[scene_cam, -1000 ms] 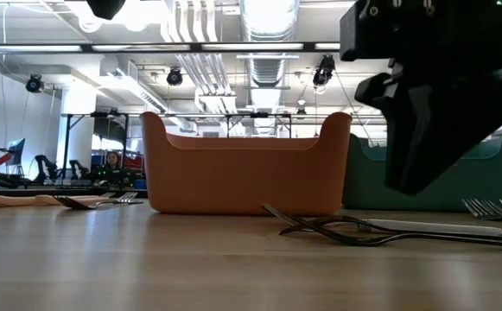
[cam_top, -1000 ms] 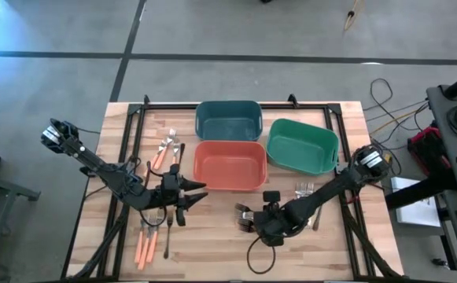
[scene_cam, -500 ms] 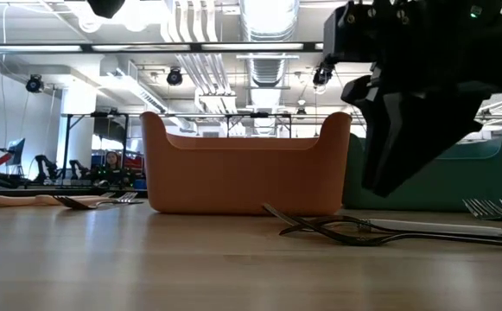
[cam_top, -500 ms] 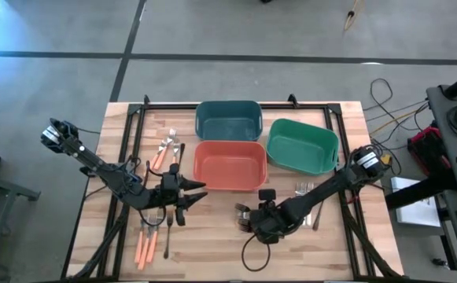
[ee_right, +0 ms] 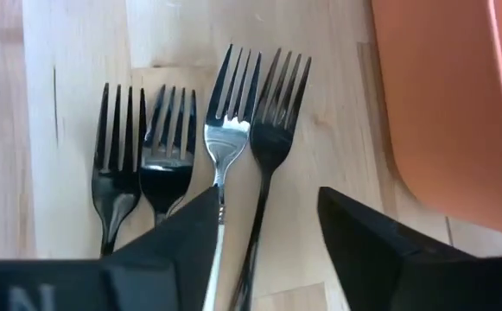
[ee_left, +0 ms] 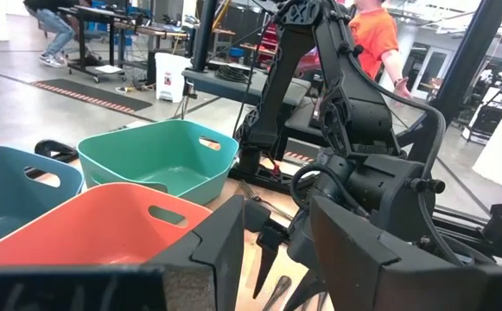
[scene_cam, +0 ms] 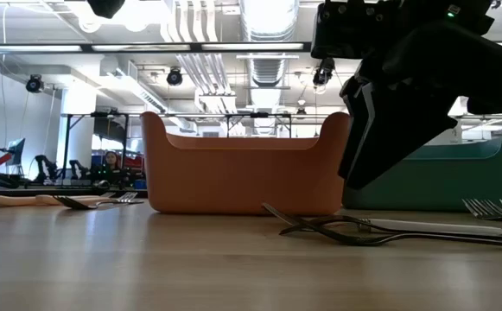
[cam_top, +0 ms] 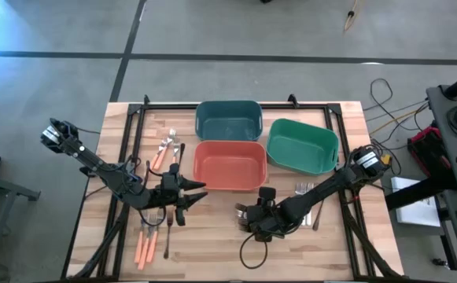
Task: Sort silverware by color (type)
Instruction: Put the black fork into the orange bin
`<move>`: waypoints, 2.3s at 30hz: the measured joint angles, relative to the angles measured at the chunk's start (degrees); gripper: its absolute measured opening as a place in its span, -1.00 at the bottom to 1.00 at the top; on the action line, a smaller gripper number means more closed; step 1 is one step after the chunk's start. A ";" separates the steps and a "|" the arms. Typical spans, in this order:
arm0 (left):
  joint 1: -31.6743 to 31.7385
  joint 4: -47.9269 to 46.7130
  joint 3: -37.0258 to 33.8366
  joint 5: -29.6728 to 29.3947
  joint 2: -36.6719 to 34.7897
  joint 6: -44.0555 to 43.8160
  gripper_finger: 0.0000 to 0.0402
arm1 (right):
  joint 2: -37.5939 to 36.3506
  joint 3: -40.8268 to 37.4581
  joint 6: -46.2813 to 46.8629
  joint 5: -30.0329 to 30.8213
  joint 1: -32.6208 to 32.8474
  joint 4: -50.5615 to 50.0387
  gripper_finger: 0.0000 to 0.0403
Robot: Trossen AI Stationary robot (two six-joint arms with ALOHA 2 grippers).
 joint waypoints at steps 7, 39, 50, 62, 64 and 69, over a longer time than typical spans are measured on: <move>0.00 0.00 0.00 0.02 0.00 -0.02 -0.41 | 0.00 -1.72 0.14 3.51 0.15 3.13 0.12; 0.00 0.00 0.00 0.00 -0.02 -0.02 -0.41 | -0.37 -14.37 5.49 2.79 -0.39 20.87 -0.10; 0.00 0.23 0.00 -0.02 -0.02 -0.02 -0.41 | -0.42 -14.97 5.37 1.27 -0.72 21.66 -0.92; 0.00 0.52 0.00 -0.04 -0.44 -0.02 -0.41 | -4.86 -13.60 2.72 -2.46 -0.83 18.97 -0.94; 0.00 0.52 0.00 -0.05 -0.60 -0.02 -0.41 | -6.45 -12.95 1.64 -3.73 -0.81 16.17 -0.94; 0.02 0.60 0.00 -0.09 -1.10 -0.02 -0.41 | -10.98 -10.56 -1.27 -9.59 -1.02 9.72 -0.94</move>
